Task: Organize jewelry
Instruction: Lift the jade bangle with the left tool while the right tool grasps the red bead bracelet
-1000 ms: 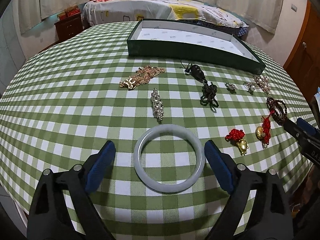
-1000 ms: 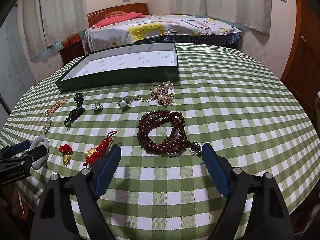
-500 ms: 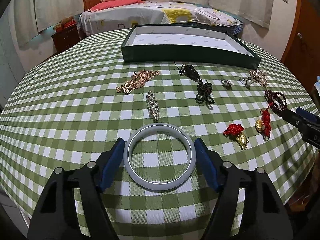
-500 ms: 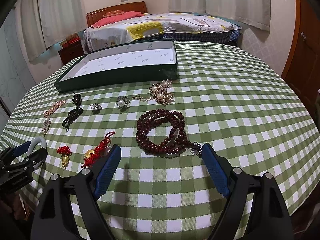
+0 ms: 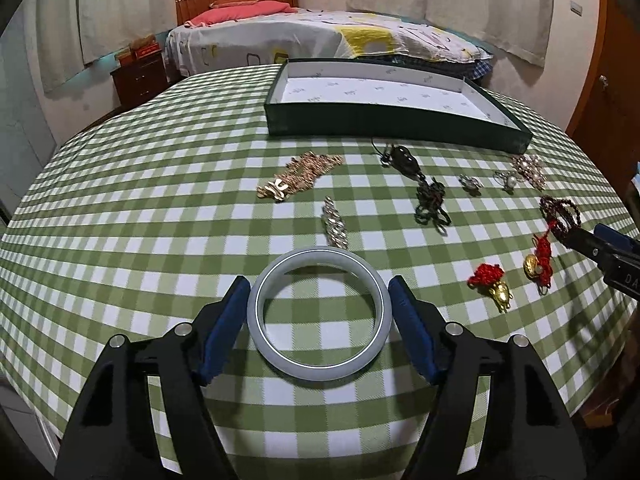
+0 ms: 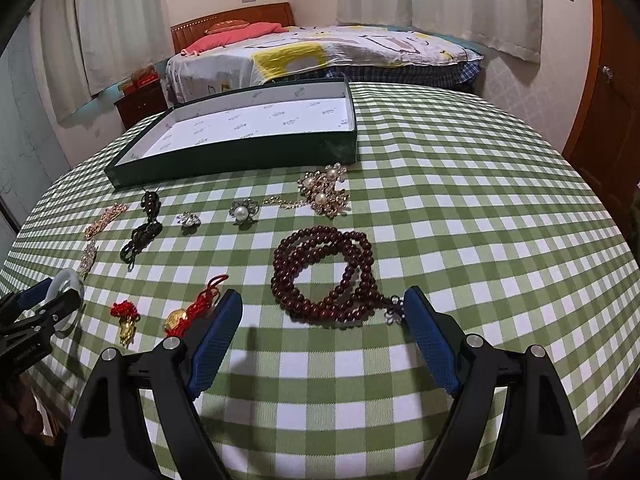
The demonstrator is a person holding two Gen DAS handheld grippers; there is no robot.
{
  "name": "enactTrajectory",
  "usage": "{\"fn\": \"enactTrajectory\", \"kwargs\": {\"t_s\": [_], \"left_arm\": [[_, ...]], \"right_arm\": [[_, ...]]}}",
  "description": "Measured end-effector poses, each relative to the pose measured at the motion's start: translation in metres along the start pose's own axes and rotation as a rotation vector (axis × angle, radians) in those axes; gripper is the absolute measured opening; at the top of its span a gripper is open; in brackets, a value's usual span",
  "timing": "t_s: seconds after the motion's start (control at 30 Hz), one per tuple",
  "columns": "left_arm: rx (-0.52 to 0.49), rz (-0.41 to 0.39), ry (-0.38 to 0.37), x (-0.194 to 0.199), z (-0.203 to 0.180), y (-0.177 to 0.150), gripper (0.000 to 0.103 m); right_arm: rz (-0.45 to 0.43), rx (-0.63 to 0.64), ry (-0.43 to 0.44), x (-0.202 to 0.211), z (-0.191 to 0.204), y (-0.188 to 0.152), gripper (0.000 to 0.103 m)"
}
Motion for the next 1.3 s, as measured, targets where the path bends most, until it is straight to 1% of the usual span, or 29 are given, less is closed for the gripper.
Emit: {"fn": "enactTrajectory", "kwargs": {"t_s": [0.23, 0.4, 0.5, 0.63, 0.67, 0.73, 0.77, 0.8, 0.83, 0.9, 0.93, 1.0, 1.03, 1.07, 1.1, 1.17, 1.27, 1.3], "left_arm": [[0.016, 0.0, 0.016, -0.001, 0.01, 0.005, 0.069], [0.023, 0.001, 0.02, -0.004, 0.013, 0.007, 0.069], [0.034, 0.001, 0.024, -0.004, 0.018, 0.01, 0.069], [0.046, -0.007, 0.035, -0.004, 0.025, 0.016, 0.069], [0.048, -0.008, 0.037, -0.004, 0.026, 0.017, 0.069], [0.053, -0.009, 0.039, -0.005, 0.027, 0.019, 0.069], [0.054, -0.009, 0.039, -0.005, 0.028, 0.019, 0.069], [0.054, -0.01, 0.038, -0.005, 0.028, 0.02, 0.069], [0.054, -0.01, 0.038, -0.004, 0.028, 0.02, 0.069], [0.055, -0.01, 0.034, -0.004, 0.027, 0.021, 0.069], [0.056, -0.011, 0.032, -0.004, 0.027, 0.022, 0.069], [0.056, -0.015, 0.029, -0.002, 0.027, 0.023, 0.069], [0.056, -0.018, 0.028, -0.001, 0.026, 0.025, 0.069], [0.055, -0.022, 0.026, 0.0, 0.026, 0.026, 0.069], [0.055, -0.025, 0.025, 0.0, 0.025, 0.028, 0.069], [0.054, -0.03, 0.024, 0.002, 0.025, 0.029, 0.069], [0.052, -0.034, 0.02, 0.004, 0.023, 0.031, 0.069], [0.051, -0.034, 0.019, 0.005, 0.023, 0.031, 0.069]], "right_arm": [[0.008, 0.001, -0.017, -0.012, -0.002, 0.007, 0.08], [0.028, 0.026, -0.05, -0.022, -0.002, 0.01, 0.08], [0.055, 0.025, -0.052, -0.03, -0.004, 0.01, 0.08], [0.061, 0.024, -0.045, -0.032, -0.005, 0.01, 0.08], [0.06, 0.026, -0.042, -0.032, -0.005, 0.01, 0.077], [0.052, 0.036, -0.029, -0.03, -0.003, 0.009, 0.068], [0.048, 0.04, -0.021, -0.028, -0.001, 0.009, 0.059], [0.048, 0.045, -0.011, -0.027, 0.001, 0.009, 0.054], [0.048, 0.05, -0.007, -0.026, 0.003, 0.009, 0.052], [0.047, 0.055, 0.008, -0.025, 0.005, 0.008, 0.041], [0.047, 0.055, 0.015, -0.024, 0.006, 0.007, 0.039], [0.048, 0.055, 0.028, -0.022, 0.006, 0.005, 0.03], [0.049, 0.054, 0.033, -0.021, 0.006, 0.005, 0.027], [0.052, 0.052, 0.041, -0.02, 0.007, 0.004, 0.02], [0.054, 0.048, 0.052, -0.019, 0.007, 0.003, 0.017], [0.055, 0.05, 0.056, -0.017, 0.008, 0.002, 0.016], [0.047, 0.044, 0.061, -0.014, 0.006, 0.001, 0.012], [0.046, 0.041, 0.063, -0.012, 0.006, 0.001, 0.012]]}}
Point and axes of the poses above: each gripper's, at about its wrist camera, not at the fingertips, and x roughly against the way its jaws point, z to its left, y to its top, the point moved 10 cm from there along -x, roughly the way its jaws point, and after that the axes turned 1 degree about -y, right-handed, at the moved point
